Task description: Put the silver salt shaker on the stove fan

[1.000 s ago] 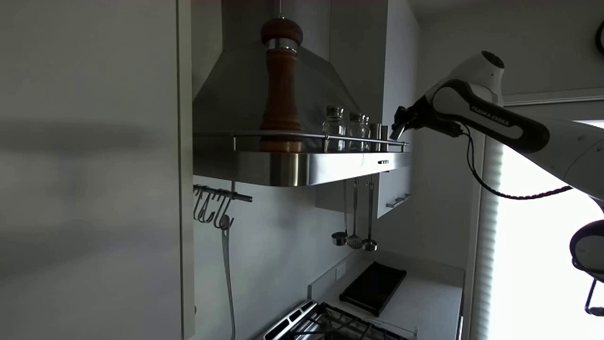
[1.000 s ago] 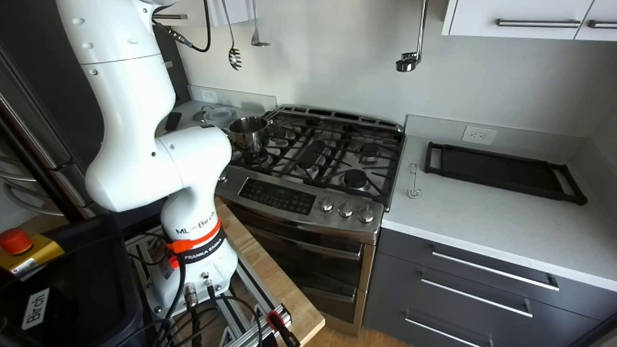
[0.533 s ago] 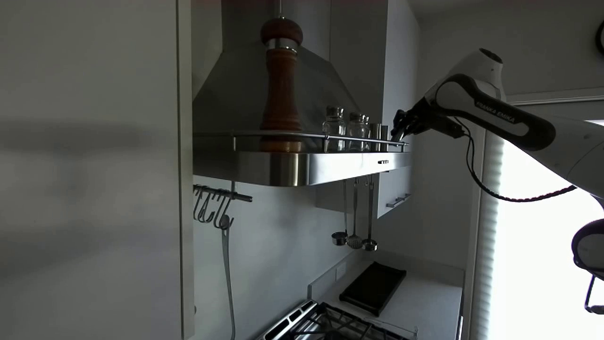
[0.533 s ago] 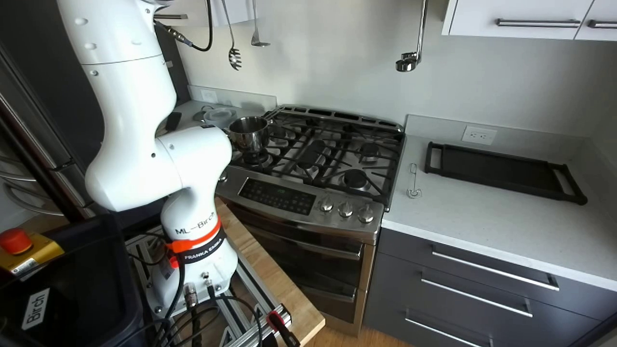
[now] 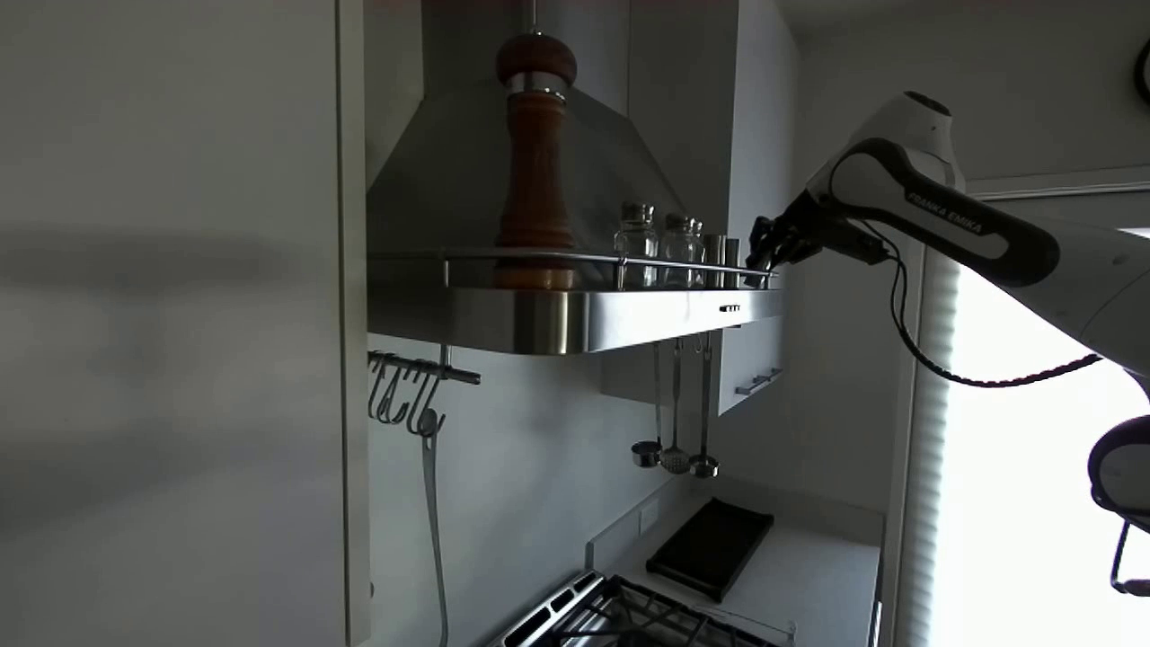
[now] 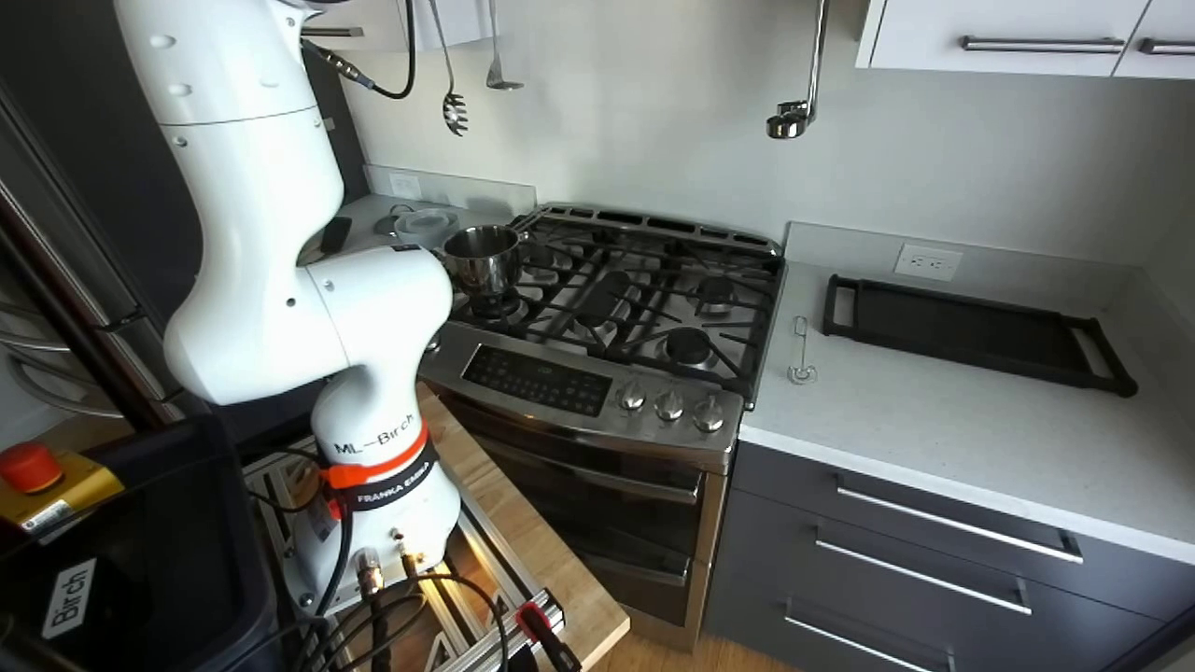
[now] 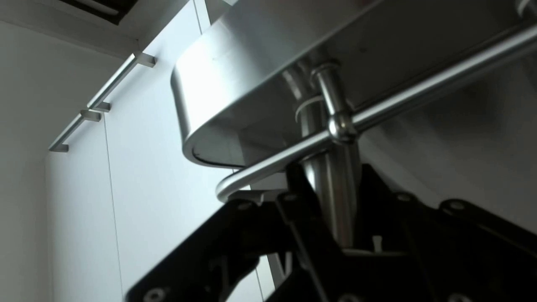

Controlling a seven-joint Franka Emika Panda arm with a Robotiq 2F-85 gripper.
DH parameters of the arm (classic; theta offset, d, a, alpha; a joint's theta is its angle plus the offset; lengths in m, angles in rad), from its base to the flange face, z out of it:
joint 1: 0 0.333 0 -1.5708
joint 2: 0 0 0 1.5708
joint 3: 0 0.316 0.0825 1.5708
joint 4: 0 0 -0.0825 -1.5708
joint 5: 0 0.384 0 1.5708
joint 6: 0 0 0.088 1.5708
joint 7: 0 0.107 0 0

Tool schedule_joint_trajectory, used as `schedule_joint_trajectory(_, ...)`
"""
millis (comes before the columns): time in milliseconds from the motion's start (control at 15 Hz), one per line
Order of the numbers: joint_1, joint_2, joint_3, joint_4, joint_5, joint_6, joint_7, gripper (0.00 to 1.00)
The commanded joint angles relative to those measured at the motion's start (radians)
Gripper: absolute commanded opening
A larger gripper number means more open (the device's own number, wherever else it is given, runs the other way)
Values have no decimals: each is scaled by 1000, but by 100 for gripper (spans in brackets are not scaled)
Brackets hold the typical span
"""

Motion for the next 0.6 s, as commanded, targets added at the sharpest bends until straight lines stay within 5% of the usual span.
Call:
schedule_joint_trajectory(0, -22, -21, 40, 11, -17, -47, 10, 11)
schedule_joint_trajectory(67, -28, -19, 45, 12, -16, -47, 10, 13)
schedule_joint_trajectory(133, -34, -18, 49, 11, -15, -44, 9, 52)
schedule_joint_trajectory(533, -64, -16, 88, 13, 1, 9, -4, 96)
